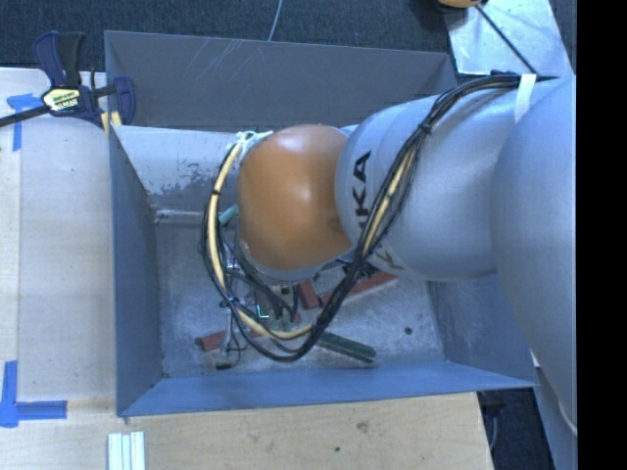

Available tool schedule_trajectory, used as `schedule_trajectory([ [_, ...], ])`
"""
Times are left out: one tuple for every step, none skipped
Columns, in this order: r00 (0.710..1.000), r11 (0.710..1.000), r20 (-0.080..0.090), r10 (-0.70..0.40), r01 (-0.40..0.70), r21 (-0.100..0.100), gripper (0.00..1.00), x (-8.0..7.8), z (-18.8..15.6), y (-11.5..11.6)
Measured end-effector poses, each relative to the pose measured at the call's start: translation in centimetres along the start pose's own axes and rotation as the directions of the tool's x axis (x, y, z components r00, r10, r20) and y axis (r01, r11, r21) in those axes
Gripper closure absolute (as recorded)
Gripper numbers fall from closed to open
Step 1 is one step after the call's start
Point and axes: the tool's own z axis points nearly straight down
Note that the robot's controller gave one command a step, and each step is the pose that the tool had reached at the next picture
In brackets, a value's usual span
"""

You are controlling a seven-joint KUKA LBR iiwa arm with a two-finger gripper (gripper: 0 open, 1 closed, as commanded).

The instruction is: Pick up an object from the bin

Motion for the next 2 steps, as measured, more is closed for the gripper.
schedule_trajectory([
  [1.0,1.0,0.008,0.004,-0.004,-0.002,0.0,-0.2,-0.4,-0.1],
  [0.995,0.995,0.015,-0.102,0.102,-0.003,0.0,-0.9,2.2,-1.4],
])
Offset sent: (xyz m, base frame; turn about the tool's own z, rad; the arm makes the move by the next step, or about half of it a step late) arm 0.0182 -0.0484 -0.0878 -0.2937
